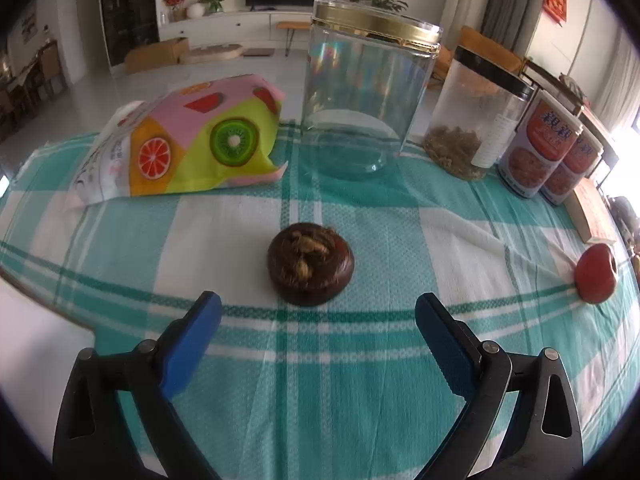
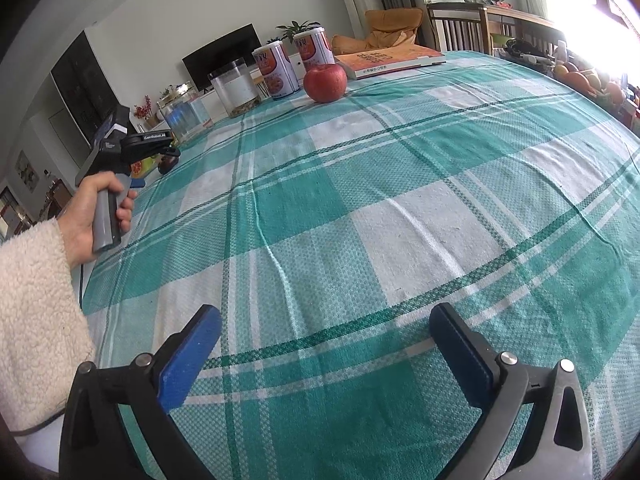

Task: Organize fruits
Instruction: 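Move both open tools back over the tablecloth toward the remaining fruits, then grasp the dark brown fruit with the left tool while the right tool grasps the red apple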

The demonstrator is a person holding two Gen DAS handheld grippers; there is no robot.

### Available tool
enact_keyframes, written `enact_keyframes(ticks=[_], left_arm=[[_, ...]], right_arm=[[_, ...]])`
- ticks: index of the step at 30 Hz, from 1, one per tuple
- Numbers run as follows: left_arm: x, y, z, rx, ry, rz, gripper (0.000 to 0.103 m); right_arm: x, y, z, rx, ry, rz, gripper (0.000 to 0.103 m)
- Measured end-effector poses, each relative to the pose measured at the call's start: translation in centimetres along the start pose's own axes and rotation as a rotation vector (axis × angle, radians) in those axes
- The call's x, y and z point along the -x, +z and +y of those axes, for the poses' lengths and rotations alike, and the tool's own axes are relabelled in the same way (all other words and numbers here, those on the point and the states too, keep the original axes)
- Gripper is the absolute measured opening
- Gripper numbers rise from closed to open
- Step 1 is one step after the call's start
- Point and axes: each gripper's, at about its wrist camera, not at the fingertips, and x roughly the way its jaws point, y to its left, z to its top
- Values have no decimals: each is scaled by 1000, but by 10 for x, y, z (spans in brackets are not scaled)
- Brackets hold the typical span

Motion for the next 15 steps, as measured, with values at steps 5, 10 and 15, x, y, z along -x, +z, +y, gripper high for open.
enact_keyframes(ticks=[5, 10, 15], left_arm=[[-17, 3, 1, 10, 69, -24, 95], [2, -10, 4, -24, 109, -64, 48], [51, -52, -4, -9, 51, -30, 48]], right_arm=[[-2, 0, 4, 19, -26, 10, 103], [-3, 0, 4, 22, -31, 11, 103], [-3, 0, 5, 27, -39, 13, 103]])
